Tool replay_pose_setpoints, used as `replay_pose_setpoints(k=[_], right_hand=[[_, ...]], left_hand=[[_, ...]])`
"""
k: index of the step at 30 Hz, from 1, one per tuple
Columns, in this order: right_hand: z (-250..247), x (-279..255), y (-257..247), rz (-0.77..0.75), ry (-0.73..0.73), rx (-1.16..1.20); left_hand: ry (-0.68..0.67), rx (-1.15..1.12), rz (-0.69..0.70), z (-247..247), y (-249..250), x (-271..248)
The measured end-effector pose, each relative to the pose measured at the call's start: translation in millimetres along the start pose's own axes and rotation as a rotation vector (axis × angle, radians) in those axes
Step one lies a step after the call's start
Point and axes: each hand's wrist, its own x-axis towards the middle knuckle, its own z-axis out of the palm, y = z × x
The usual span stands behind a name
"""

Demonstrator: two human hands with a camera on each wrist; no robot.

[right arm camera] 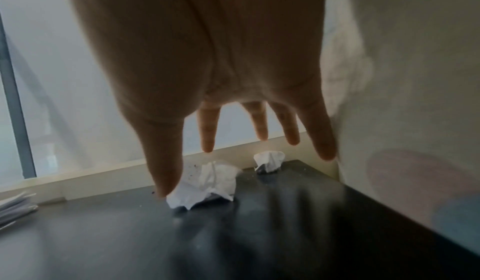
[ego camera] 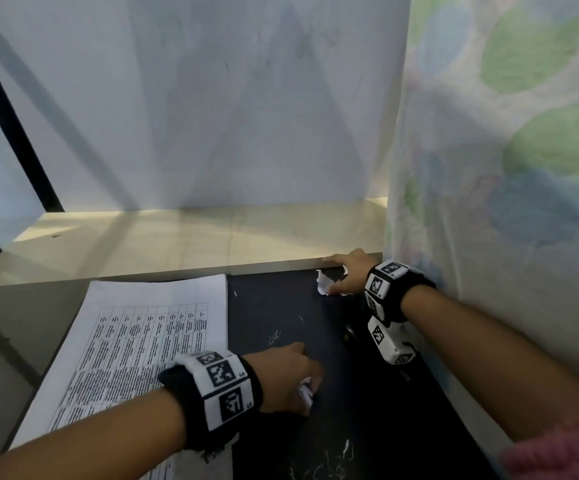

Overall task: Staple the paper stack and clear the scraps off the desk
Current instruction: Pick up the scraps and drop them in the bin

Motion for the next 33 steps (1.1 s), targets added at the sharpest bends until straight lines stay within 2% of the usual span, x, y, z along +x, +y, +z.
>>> replay_pose_setpoints(k=[3, 7, 13, 18, 22, 25, 27, 30, 33], right_hand=[[3.7, -2.8, -2.7, -0.075, -0.162, -0.019], [4.7, -10.5, -8.6, -0.104, -0.142, -0.062], [5.3, -22.6, -12.4, -0.09, -0.22, -0.106], [0.3, -33.1, -16.1, -0.128, -0.101, -0.072], [-18.0, -51.7, -28.5, -0.216, 0.07, 0.191], [-21.5, -72.5, -44.3, -0.292, 0.049, 0.374], [-15.8, -79.2, -49.6, -0.3, 0.061, 0.338], [-11.0, -76.3, -45.6, -0.185, 0.142, 0.251], [-14.2, -62.4, -28.5, 0.016, 0.239, 0.225]], left_hand=[[0.1, -0.026, -0.034, -8.4, -5.3, -6.8], [0.243, -0.124, -0.087, -22.9, -15.7, -14.1], [0.269, -0.173, -0.17, -30.0, -33.0, -20.5], [0.274, -0.121, -0.243, -33.0, -43.8, -21.6], [0.396, -0.232, -0.275, -32.6, -51.0, -25.5], [0.528, -0.326, -0.267, -29.5, -51.6, -25.9], [0.539, -0.334, -0.252, -25.8, -47.3, -23.6], [0.456, -0.254, -0.226, -17.3, -35.1, -15.3], [0.364, -0.224, -0.219, -11.0, -22.9, -5.2]])
